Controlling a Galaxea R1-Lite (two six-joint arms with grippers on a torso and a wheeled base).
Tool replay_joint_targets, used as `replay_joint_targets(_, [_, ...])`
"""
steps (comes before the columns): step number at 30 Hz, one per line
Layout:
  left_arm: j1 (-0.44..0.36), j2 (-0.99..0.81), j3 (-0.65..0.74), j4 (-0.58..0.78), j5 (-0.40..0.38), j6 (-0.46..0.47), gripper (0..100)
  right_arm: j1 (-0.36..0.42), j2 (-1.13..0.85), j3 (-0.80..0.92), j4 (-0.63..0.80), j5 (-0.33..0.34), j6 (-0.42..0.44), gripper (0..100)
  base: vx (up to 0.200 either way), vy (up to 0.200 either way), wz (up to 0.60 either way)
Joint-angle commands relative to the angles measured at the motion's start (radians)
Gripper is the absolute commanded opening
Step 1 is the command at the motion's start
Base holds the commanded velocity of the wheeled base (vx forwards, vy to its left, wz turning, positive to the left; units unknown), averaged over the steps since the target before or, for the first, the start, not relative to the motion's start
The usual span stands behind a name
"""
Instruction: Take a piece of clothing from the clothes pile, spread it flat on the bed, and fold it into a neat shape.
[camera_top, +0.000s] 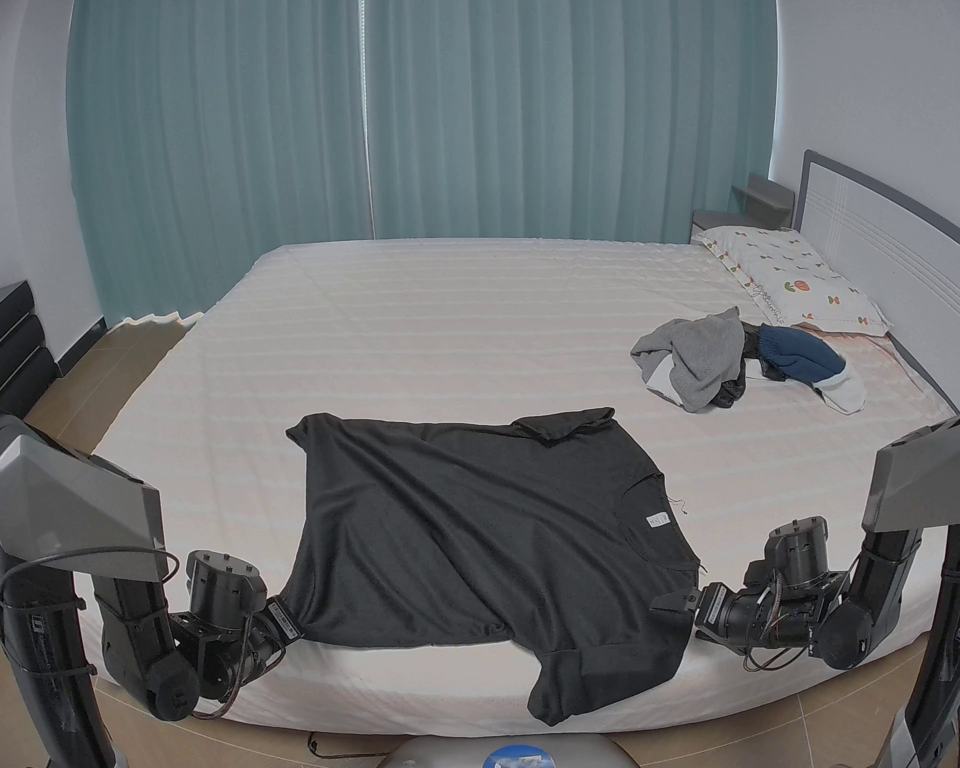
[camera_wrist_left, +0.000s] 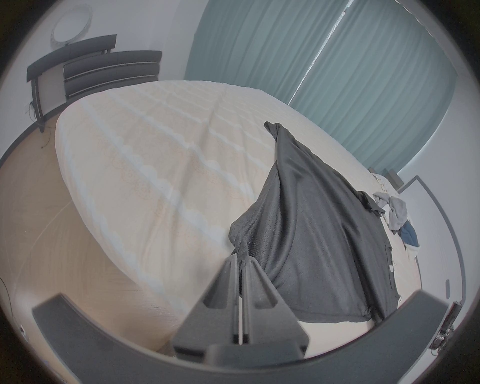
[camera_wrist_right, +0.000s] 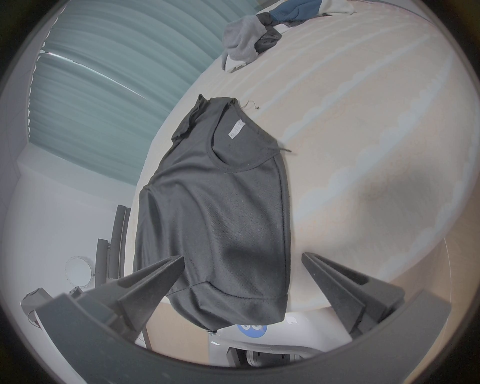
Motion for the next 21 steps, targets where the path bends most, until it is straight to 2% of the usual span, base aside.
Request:
replay_joint_targets(1, [0.008, -0.031, 0.019, 0.001, 0.001, 0.016, 0, 0.008, 0.065, -0.027, -0.007, -0.002, -0.001, 100, 0.0, 0.0, 0.0])
replay_joint_targets(8, [0.034, -0.043, 0.025, -0.002, 0.001, 0.048, 0, 0.008, 0.071, -0.028, -0.018, -0.005, -0.001, 100, 0.0, 0.0, 0.0])
replay_joint_targets(9, [0.036, -0.048, 0.026, 0.0, 0.001, 0.048, 0, 0.008, 0.069, -0.027, -0.027, -0.005, -0.001, 0, 0.0, 0.0, 0.0])
replay_joint_targets(19, [0.039, -0.048, 0.037, 0.001, 0.0, 0.062, 0, -0.007, 0.03, 0.07, -0.062, -0.022, -0.043, 0, 0.0, 0.0, 0.0])
replay_joint_targets(21, [0.042, -0.048, 0.057, -0.002, -0.002, 0.091, 0, -0.035, 0.005, 0.117, -0.061, -0.02, -0.126, 0, 0.0, 0.0, 0.0])
